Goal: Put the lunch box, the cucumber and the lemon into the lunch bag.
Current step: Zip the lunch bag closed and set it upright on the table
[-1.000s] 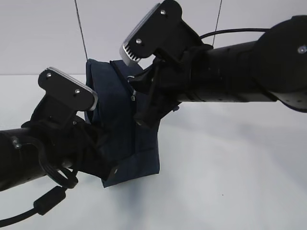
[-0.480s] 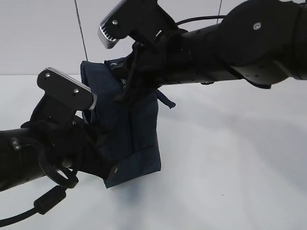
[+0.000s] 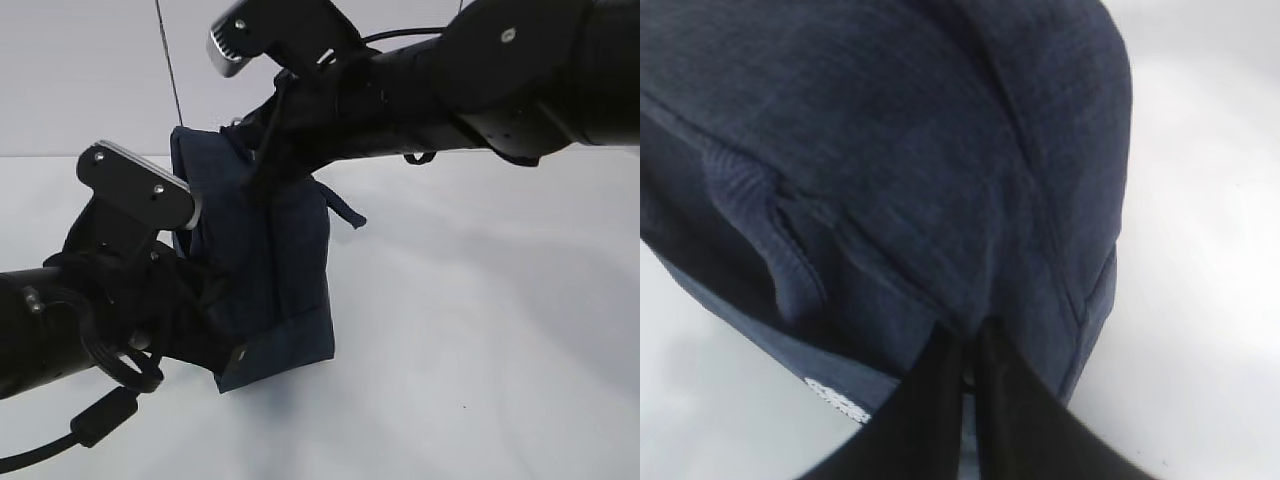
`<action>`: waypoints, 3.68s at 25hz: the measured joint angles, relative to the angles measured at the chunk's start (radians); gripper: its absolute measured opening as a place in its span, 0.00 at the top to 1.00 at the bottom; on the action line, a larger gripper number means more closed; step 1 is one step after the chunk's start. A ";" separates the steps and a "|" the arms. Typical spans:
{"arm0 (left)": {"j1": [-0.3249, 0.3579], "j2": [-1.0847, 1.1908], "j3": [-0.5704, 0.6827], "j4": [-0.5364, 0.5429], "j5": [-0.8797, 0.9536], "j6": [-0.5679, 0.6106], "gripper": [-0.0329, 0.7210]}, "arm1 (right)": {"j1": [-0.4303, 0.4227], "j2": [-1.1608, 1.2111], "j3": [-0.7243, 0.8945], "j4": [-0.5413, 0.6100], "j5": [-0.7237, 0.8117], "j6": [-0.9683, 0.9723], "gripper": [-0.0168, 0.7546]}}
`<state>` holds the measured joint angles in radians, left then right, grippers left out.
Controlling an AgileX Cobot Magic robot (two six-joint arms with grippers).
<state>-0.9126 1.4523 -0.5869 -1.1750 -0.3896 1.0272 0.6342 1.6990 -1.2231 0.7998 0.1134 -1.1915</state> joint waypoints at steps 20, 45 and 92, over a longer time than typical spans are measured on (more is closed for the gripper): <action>0.000 0.000 0.000 0.000 0.000 -0.002 0.97 | -0.002 0.152 -0.184 0.172 0.028 0.000 0.97; 0.000 0.000 0.002 0.000 0.042 -0.004 0.97 | -0.073 0.365 -0.438 0.315 0.087 0.000 0.97; 0.000 0.004 0.002 -0.132 -0.071 -0.004 0.97 | -0.312 0.537 -0.651 0.242 0.407 -0.056 0.97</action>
<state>-0.9126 1.4562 -0.5848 -1.3067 -0.4611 1.0236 0.3218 2.2359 -1.8738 1.0423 0.5200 -1.2478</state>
